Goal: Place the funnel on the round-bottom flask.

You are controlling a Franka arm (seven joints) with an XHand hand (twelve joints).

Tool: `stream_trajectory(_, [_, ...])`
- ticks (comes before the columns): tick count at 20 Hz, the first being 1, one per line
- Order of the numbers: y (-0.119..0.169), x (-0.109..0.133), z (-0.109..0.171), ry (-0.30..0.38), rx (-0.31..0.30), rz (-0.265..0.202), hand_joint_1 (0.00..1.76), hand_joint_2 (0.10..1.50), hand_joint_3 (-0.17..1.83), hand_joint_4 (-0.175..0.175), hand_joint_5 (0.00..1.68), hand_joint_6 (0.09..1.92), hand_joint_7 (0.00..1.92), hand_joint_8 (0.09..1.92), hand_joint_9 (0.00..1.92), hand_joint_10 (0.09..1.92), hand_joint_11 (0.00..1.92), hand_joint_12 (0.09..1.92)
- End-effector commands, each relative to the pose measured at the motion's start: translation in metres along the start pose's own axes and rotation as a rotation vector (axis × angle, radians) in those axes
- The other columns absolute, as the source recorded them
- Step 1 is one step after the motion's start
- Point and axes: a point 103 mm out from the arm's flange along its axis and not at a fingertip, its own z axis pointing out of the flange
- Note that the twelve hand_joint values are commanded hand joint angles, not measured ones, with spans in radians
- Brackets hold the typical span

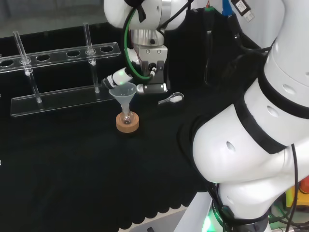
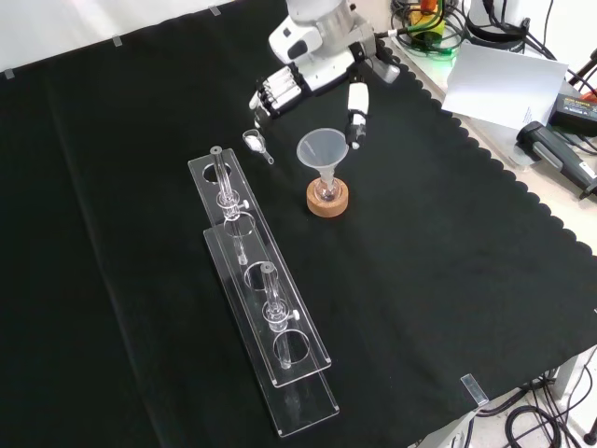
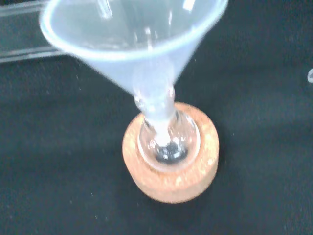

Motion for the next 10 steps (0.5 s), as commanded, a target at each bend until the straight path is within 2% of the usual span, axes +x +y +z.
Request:
stream_trajectory(1, [-0.0057, 0.004, -0.0446, 0.0, -0.038, -0.059, 0.41, 0.63, 0.03, -0.048, 0.0, 0.09, 0.0, 0.47, 0.0, 0.68, 0.0, 0.3])
stream_trajectory(6, [0.0006, 0.0036, -0.0489, -0.025, -0.041, -0.07, 0.41, 0.63, 0.03, -0.05, 0.0, 0.09, 0.0, 0.49, 0.0, 0.69, 0.0, 0.29])
stream_trajectory(10, [0.004, 0.0006, -0.0524, -0.03, -0.046, -0.061, 0.42, 0.64, 0.03, -0.052, 0.0, 0.09, 0.0, 0.49, 0.0, 0.69, 0.0, 0.28])
